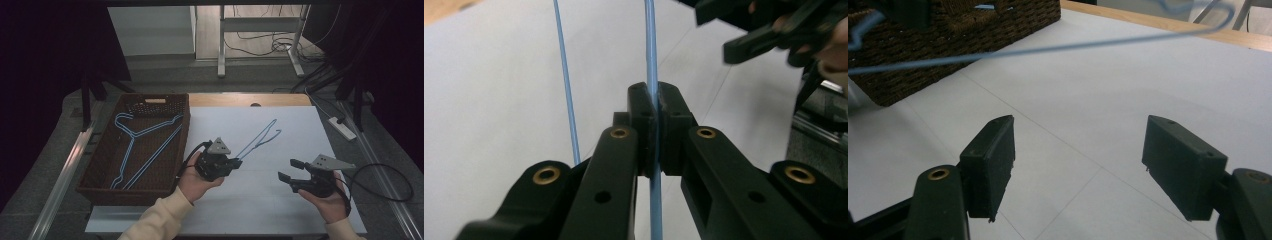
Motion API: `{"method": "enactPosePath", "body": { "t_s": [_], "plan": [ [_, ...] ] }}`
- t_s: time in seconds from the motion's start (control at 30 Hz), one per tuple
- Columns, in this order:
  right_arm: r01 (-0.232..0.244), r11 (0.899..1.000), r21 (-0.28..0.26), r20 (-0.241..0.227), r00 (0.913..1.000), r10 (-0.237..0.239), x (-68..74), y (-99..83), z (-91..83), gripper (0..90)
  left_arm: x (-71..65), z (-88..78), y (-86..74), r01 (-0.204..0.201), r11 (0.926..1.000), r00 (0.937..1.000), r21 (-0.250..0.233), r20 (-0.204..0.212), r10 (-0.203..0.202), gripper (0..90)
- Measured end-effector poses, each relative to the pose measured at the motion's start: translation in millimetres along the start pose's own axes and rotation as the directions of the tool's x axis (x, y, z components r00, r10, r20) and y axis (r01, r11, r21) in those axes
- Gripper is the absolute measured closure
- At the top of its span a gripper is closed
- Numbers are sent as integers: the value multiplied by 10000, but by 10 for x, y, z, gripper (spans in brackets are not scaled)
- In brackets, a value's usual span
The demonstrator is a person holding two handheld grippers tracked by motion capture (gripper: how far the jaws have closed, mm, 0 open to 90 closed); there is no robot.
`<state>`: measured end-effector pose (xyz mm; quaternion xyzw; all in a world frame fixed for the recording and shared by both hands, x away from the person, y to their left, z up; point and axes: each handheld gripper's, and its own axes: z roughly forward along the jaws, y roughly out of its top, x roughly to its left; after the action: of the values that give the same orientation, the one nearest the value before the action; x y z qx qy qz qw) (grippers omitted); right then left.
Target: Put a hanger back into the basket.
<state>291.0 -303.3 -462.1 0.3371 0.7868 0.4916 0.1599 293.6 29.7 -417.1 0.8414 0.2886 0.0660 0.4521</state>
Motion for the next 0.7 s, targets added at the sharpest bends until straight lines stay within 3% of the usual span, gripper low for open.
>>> {"method": "enactPosePath", "body": {
  "t_s": [0.27,0.43,0.7],
  "plan": [
    [41,9997,261,28,10000,-42,0,-24,22,300,19,-292,92,103,9982,9992,-588,394,-80,865],
    [47,9992,401,76,10000,-50,-1,-35,39,301,88,-567,145,143,9945,9989,-1037,468,-95,865],
    [84,9987,501,147,9999,-92,0,-49,56,303,300,-947,91,314,9857,9995,-1656,74,-306,865]
  ]
}}
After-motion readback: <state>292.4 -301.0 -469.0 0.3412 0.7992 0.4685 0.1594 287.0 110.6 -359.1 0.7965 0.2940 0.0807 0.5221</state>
